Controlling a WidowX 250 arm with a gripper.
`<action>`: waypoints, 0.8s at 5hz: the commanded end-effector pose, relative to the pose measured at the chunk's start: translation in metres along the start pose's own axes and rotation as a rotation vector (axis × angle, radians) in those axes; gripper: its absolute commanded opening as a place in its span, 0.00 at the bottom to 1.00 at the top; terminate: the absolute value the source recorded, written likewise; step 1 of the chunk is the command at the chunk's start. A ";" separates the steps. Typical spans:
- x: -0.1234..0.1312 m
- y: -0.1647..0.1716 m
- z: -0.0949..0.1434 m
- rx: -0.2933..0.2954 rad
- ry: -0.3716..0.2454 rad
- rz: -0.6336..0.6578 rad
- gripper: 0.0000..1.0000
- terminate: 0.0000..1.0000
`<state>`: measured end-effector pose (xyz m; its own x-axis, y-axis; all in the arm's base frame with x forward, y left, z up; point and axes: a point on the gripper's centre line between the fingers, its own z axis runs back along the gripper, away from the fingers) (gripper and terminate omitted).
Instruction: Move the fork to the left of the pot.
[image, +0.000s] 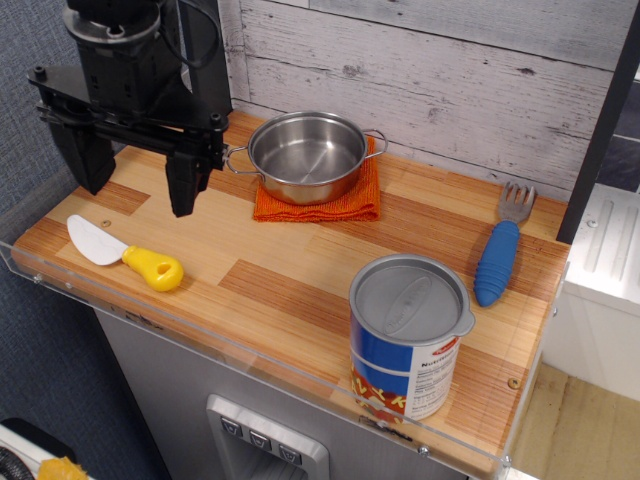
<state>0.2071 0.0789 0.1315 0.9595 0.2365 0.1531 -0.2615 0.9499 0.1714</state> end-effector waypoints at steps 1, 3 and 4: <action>0.000 0.000 0.000 0.000 0.000 0.000 1.00 0.00; 0.030 -0.048 0.007 -0.081 -0.063 0.011 1.00 0.00; 0.051 -0.091 0.007 -0.106 -0.084 -0.021 1.00 0.00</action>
<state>0.2752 0.0010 0.1165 0.9627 0.1950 0.1876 -0.2124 0.9741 0.0777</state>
